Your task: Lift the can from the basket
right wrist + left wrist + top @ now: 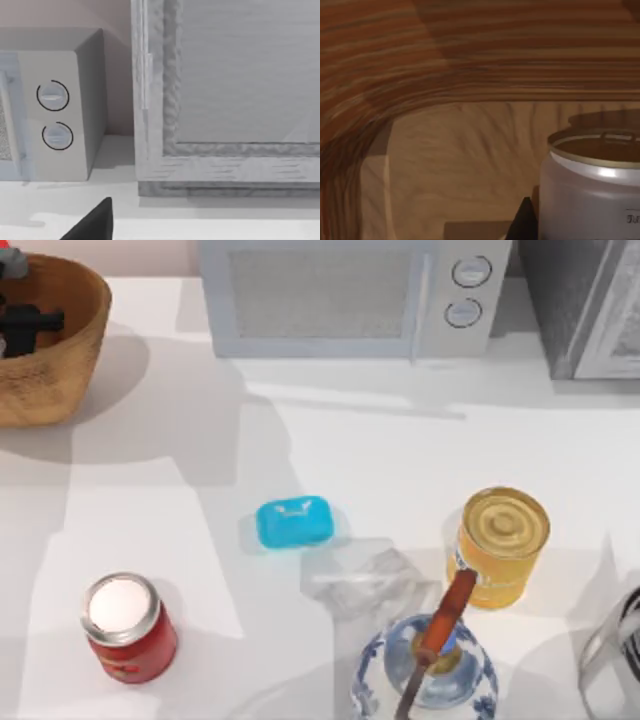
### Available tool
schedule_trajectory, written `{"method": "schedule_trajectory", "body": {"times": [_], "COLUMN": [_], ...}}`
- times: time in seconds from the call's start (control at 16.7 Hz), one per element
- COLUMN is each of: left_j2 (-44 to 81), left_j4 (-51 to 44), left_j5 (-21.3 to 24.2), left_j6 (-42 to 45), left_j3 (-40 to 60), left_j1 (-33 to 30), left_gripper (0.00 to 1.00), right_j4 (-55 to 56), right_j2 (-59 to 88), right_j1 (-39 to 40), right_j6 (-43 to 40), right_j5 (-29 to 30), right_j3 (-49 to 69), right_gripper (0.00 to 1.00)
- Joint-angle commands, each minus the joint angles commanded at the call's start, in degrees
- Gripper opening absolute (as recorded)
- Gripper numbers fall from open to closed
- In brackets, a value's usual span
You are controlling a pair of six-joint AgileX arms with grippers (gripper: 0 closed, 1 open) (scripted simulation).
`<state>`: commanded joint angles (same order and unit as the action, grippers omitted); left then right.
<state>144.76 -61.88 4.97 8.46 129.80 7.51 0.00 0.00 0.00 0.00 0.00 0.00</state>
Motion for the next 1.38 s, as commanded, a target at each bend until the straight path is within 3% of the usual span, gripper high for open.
{"method": "schedule_trajectory", "body": {"times": [0.3, 0.54, 1.38], "left_j2": [-5.7, -20.8, -115.1], "left_j4": [3.1, 10.0, 44.8], "left_j5": [-0.2, -0.7, -3.7], "left_j6": [-0.5, -1.3, -6.6], "left_j3": [-4.5, -17.7, -102.0], "left_j1": [-0.2, -1.0, -5.7], "left_gripper": [0.0, 0.0, 0.0], "right_j4": [0.0, 0.0, 0.0], "right_j2": [0.0, 0.0, 0.0], "right_j1": [0.0, 0.0, 0.0], "right_j6": [0.0, 0.0, 0.0], "right_j5": [0.0, 0.0, 0.0], "right_j3": [0.0, 0.0, 0.0], "right_gripper": [1.0, 1.0, 1.0]}}
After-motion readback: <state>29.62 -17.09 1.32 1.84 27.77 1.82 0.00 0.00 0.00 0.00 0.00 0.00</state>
